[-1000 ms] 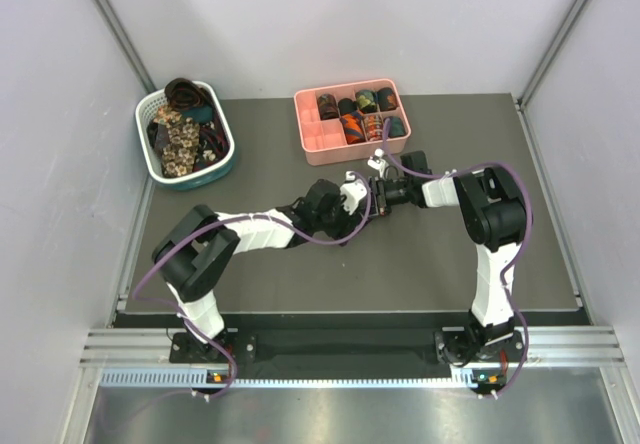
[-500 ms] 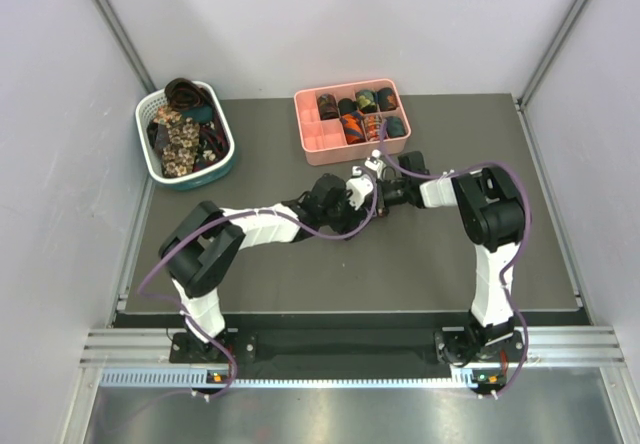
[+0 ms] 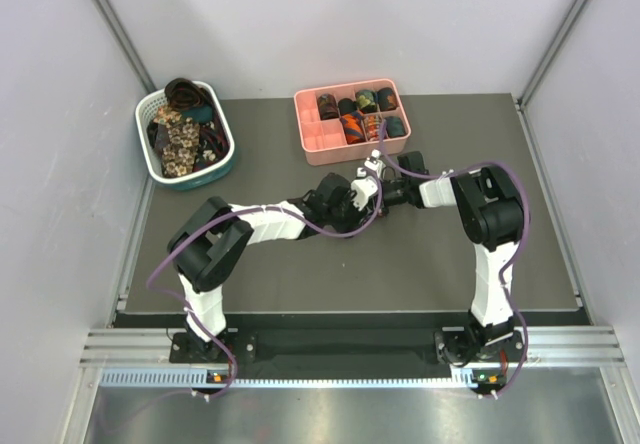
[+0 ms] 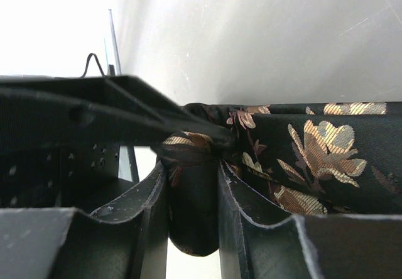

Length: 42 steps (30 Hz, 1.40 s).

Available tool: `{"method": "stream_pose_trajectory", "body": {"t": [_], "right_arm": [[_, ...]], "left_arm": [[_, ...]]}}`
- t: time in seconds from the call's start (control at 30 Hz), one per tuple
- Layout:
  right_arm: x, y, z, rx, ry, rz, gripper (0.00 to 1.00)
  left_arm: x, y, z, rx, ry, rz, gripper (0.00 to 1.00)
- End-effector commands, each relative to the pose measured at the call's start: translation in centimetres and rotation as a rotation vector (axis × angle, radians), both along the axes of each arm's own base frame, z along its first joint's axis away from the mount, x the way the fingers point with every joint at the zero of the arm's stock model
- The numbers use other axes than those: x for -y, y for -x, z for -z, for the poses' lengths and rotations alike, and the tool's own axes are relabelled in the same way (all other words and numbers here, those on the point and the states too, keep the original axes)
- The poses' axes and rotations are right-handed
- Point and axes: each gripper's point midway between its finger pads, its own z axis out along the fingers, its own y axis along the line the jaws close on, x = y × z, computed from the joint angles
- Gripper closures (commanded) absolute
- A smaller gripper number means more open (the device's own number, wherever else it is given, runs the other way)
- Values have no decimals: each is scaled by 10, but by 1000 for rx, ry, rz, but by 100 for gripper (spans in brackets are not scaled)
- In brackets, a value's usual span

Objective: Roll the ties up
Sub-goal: Roll the tie

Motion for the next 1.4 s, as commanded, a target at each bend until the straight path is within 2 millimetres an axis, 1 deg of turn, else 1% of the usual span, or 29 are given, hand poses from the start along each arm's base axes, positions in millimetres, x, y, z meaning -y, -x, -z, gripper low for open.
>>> {"method": "stream_pose_trajectory", "body": {"t": [0.0, 0.1, 0.17, 0.23, 0.27, 0.3, 0.33, 0.43, 0.53, 0.57, 0.63, 0.7, 0.77, 0.8, 0.9, 1.03, 1.13, 1.2, 1.23, 1.33, 1.37], "right_arm": [[-7, 29, 36, -86, 76, -37, 90], [-7, 31, 39, -97, 73, -36, 90], [-7, 31, 39, -97, 72, -35, 89], [-7, 31, 39, -98, 70, -37, 89], [-7, 30, 38, -93, 64, -36, 89], [-7, 31, 37, -95, 63, -36, 89], [-7, 31, 38, -99, 64, -35, 89], [-8, 30, 36, -96, 58, -37, 90], [-7, 30, 36, -98, 58, -35, 87], [-7, 30, 36, -99, 59, -36, 87], [-7, 29, 33, -94, 56, -33, 85], [-7, 28, 33, -89, 55, -33, 85], [-7, 29, 34, -95, 57, -33, 85], [-7, 29, 35, -96, 58, -32, 84], [-7, 29, 35, -96, 58, -32, 84], [-6, 28, 34, -92, 59, -29, 83], [-6, 27, 35, -92, 67, -28, 82], [-6, 27, 33, -86, 67, -30, 81], [-6, 27, 33, -85, 70, -28, 79], [-6, 26, 33, -84, 70, -28, 75], [-6, 26, 32, -81, 68, -28, 73]], "left_arm": [[-6, 9, 18, -69, -44, 12, 42], [-6, 9, 16, -60, -40, 13, 25], [-6, 5, 14, -47, -45, 13, 23], [-11, 3, 21, -60, -79, -2, 24], [-10, -3, 18, -47, -86, -17, 25], [-15, 1, 27, -75, -119, -20, 26], [-16, 1, 29, -78, -126, -18, 30], [-14, 6, 34, -94, -122, 7, 36], [-18, 7, 38, -124, -156, -11, 44], [-22, 10, 40, -147, -174, -18, 48], [-25, 16, 42, -180, -172, -43, 46], [-28, 26, 45, -217, -164, -44, 41], [-30, 32, 50, -236, -159, -45, 38], [-30, 33, 50, -237, -154, -47, 35], [-34, 37, 54, -261, -172, -55, 31], [-36, 38, 57, -278, -182, -78, 30], [-39, 41, 59, -288, -184, -85, 28], [-40, 42, 63, -291, -193, -84, 33], [-42, 43, 64, -295, -203, -84, 40], [-47, 40, 67, -291, -238, -100, 50], [-49, 41, 68, -293, -249, -100, 57]]}}
